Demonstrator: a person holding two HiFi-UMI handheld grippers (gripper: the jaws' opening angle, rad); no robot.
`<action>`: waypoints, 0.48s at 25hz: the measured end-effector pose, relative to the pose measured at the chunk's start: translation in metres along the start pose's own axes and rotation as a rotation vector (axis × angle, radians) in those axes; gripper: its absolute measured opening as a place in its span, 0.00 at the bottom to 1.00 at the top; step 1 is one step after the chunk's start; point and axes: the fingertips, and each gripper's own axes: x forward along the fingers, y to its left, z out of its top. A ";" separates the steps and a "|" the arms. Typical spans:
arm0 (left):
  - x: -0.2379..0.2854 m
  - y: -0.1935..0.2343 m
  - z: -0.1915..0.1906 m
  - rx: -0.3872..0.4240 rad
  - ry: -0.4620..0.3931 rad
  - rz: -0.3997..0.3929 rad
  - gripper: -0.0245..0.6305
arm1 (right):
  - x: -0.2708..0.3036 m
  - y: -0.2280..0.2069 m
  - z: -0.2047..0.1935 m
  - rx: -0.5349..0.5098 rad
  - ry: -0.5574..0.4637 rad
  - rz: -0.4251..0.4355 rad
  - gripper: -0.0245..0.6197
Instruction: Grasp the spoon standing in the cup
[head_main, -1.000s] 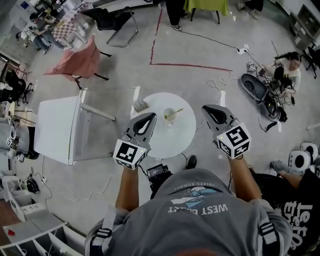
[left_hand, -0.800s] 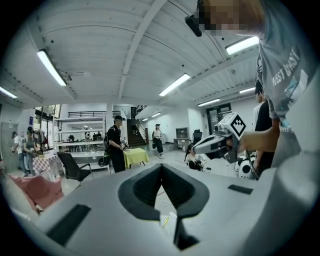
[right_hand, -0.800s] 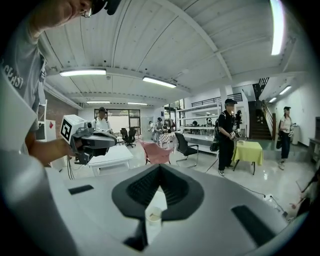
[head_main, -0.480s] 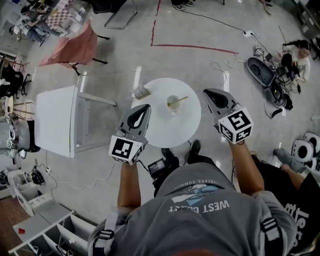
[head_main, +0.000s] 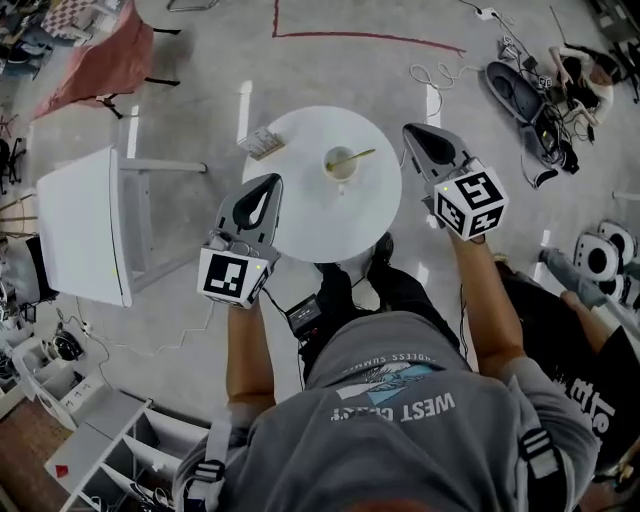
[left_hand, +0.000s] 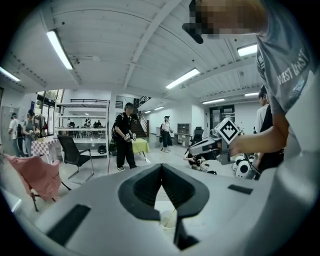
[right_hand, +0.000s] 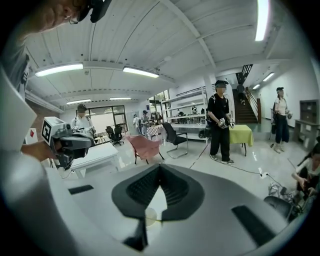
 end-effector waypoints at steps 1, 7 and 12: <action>0.001 0.002 -0.003 -0.001 0.003 -0.002 0.04 | 0.004 -0.002 -0.004 0.005 0.006 -0.005 0.04; 0.002 0.014 -0.020 -0.015 0.022 -0.007 0.04 | 0.024 -0.012 -0.028 0.029 0.044 -0.040 0.04; 0.006 0.020 -0.037 -0.035 0.041 -0.006 0.04 | 0.043 -0.024 -0.049 0.050 0.077 -0.061 0.04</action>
